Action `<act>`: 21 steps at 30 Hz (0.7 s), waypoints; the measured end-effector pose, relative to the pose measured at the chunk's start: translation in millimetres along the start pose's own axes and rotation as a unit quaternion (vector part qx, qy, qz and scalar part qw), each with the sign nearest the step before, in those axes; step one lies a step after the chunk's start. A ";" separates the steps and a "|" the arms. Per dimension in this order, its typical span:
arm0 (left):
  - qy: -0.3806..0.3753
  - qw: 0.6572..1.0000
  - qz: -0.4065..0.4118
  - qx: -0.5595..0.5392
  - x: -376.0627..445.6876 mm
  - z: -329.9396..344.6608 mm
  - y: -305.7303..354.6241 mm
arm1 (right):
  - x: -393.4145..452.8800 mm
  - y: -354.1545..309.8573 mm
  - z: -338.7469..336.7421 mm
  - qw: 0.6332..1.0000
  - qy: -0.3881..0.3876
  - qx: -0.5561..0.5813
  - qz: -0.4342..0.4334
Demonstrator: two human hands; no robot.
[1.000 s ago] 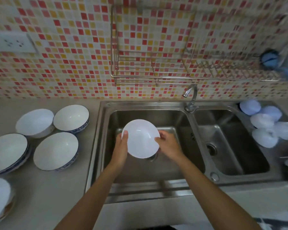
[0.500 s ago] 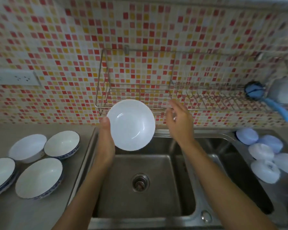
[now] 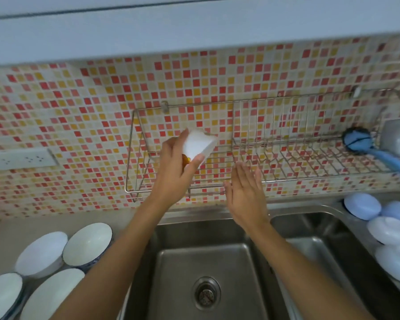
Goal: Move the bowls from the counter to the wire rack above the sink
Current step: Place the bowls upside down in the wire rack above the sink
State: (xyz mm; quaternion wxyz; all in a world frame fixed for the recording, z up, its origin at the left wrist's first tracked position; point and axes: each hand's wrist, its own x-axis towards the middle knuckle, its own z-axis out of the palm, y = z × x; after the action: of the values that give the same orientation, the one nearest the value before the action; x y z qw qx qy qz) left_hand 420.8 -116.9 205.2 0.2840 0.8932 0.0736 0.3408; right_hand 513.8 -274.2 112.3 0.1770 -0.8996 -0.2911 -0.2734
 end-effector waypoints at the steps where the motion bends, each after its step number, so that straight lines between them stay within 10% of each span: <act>1: -0.020 0.999 0.019 0.045 6.0 8.2 -2.3 | -0.3 -0.2 0.6 1.000 0.002 0.000 0.001; 7: -0.114 0.954 0.142 0.240 39.3 48.9 -27.9 | -1.1 -0.2 6.7 0.999 0.039 0.001 0.003; 21: -0.222 0.910 0.189 0.296 68.4 79.2 -40.0 | -2.5 -0.9 12.9 0.995 0.093 0.029 0.015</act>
State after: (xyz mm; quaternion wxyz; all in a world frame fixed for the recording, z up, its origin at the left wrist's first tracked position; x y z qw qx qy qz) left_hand 526.6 -97.7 173.7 -0.0536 0.9861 -0.0637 0.1441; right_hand 516.5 -268.4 100.8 0.2333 -0.8692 -0.2673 -0.3443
